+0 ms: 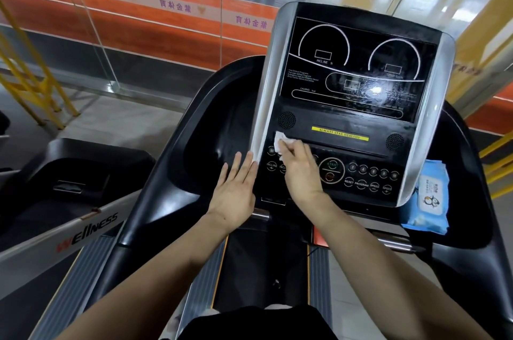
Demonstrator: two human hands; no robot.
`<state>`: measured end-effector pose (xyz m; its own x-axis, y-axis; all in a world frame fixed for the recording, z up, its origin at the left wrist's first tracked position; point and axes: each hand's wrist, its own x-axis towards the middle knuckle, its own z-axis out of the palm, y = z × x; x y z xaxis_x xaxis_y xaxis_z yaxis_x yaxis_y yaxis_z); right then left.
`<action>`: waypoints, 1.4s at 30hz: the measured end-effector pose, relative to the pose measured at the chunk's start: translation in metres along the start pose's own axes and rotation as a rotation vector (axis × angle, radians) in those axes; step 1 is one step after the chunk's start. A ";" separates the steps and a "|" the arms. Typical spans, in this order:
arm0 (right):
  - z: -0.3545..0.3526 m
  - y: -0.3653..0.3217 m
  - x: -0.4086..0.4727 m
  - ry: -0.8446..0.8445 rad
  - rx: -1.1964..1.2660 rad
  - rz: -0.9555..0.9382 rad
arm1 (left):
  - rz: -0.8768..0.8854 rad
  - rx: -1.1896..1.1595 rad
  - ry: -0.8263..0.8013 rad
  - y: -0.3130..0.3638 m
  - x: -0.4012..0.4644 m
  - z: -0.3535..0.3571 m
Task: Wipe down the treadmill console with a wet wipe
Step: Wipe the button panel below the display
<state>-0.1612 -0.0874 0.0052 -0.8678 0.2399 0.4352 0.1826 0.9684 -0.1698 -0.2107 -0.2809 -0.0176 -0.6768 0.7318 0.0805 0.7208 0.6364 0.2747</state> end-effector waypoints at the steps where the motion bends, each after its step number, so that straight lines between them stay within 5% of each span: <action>1: -0.003 0.012 -0.005 0.015 -0.010 0.038 | 0.005 -0.001 0.005 0.002 0.001 0.000; 6: -0.010 0.041 -0.020 0.036 -0.015 0.152 | 0.024 0.019 0.034 0.007 0.007 -0.002; 13: 0.008 -0.038 0.026 -0.067 0.108 0.010 | -0.020 0.050 0.062 0.003 0.013 -0.005; 21: -0.017 0.057 -0.032 0.041 -0.040 0.230 | 0.017 0.065 0.050 -0.002 0.017 -0.001; 30: -0.005 -0.018 0.011 -0.042 0.034 0.103 | 0.083 0.065 0.095 0.008 0.020 0.005; 37: -0.039 0.102 -0.044 0.021 0.009 0.495 | 0.096 0.099 0.079 0.016 0.028 0.007; 42: -0.016 0.027 -0.014 0.011 0.034 0.283 | 0.083 0.103 0.113 0.020 0.028 0.014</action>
<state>-0.1371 -0.0630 0.0086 -0.7796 0.5010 0.3759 0.4009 0.8602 -0.3151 -0.2127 -0.2443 -0.0228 -0.6223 0.7546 0.2080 0.7827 0.6004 0.1637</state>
